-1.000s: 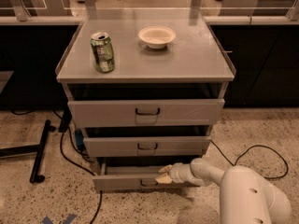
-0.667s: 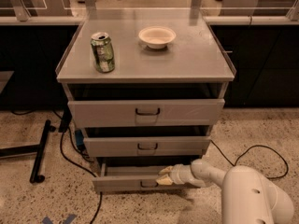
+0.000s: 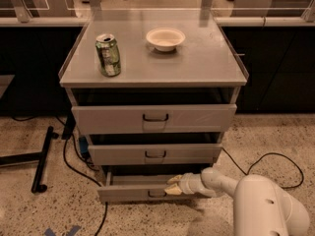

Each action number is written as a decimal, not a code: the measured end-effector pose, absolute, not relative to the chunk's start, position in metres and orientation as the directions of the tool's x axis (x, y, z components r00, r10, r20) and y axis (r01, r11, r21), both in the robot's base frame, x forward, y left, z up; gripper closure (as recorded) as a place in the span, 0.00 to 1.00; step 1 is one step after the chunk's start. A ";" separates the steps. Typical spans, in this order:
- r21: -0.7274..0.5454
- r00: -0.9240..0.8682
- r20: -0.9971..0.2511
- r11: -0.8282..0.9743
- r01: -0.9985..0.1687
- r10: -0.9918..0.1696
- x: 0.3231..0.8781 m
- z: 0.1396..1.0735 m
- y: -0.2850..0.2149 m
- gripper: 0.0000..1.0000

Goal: Open bottom drawer

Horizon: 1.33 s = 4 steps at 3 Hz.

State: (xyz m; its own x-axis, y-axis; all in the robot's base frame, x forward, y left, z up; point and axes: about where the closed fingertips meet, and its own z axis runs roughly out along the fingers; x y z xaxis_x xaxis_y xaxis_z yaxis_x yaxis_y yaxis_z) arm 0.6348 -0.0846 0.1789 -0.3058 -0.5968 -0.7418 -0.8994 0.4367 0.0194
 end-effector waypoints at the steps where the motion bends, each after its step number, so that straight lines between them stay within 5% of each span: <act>1: 0.019 -0.306 -0.742 0.437 -0.899 -0.597 0.635 0.179 -0.085 0.60; 3: 0.020 -0.307 -0.741 0.436 -0.900 -0.598 0.634 0.180 -0.083 0.14; 4: 0.038 -0.319 -0.729 0.430 -0.902 -0.606 0.631 0.174 -0.081 0.00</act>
Offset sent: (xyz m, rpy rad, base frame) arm 0.0000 0.0000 0.0000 0.0000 0.0000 0.0000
